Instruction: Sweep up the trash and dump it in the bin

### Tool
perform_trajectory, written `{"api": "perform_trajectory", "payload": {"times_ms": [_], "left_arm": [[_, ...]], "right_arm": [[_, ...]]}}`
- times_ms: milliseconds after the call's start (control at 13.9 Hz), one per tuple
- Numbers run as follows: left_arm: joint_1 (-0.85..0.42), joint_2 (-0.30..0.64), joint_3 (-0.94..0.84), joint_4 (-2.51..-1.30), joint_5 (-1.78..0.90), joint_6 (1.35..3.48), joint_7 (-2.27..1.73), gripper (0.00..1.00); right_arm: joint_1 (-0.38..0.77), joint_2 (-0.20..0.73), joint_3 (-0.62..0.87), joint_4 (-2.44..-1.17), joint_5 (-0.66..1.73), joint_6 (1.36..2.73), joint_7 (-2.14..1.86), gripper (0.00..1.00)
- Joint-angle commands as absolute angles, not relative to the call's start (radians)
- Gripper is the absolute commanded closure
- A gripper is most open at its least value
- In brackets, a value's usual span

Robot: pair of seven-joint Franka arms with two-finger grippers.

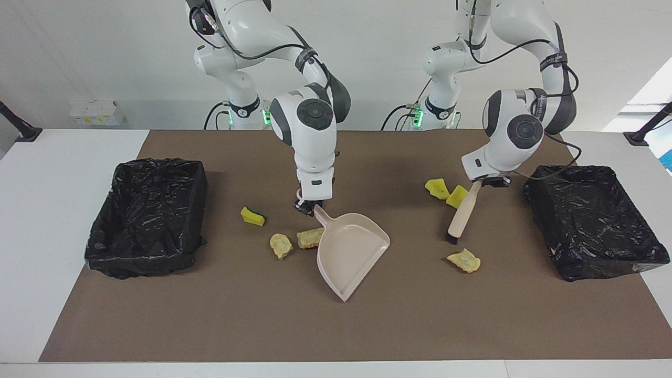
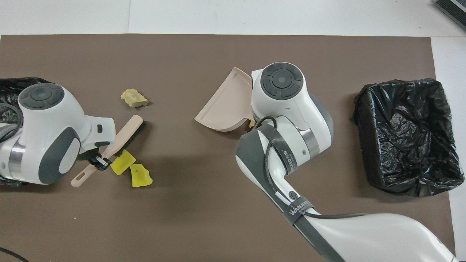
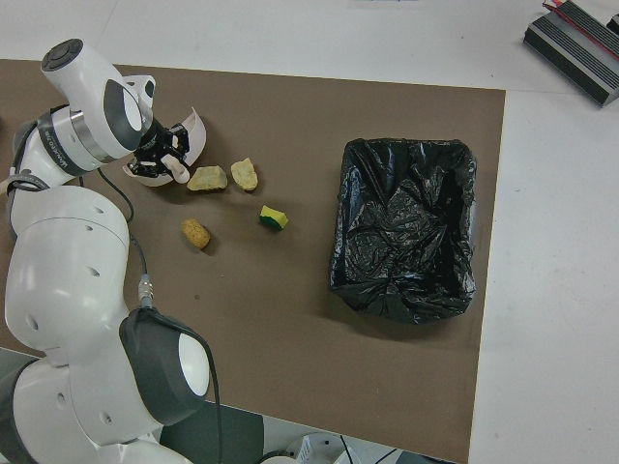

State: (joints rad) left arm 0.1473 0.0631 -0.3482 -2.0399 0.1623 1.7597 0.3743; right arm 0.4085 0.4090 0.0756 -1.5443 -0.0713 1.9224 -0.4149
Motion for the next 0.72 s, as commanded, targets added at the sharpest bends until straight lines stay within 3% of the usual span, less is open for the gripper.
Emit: {"api": "perform_trajectory", "payload": {"times_ms": [0, 646], "left_arm": [[0.066, -0.009, -0.334, -2.059, 0.166, 1.747, 0.292, 1.00], [0.156, 0.092, -0.328, -1.956, 0.183, 1.998, 0.282, 1.00]], "right_arm": [[0.385, 0.376, 0.086, -1.572, -0.046, 1.911, -0.556, 1.00], [0.379, 0.370, 0.083, -1.643, -0.067, 2.072, -0.997, 1.00]]}}
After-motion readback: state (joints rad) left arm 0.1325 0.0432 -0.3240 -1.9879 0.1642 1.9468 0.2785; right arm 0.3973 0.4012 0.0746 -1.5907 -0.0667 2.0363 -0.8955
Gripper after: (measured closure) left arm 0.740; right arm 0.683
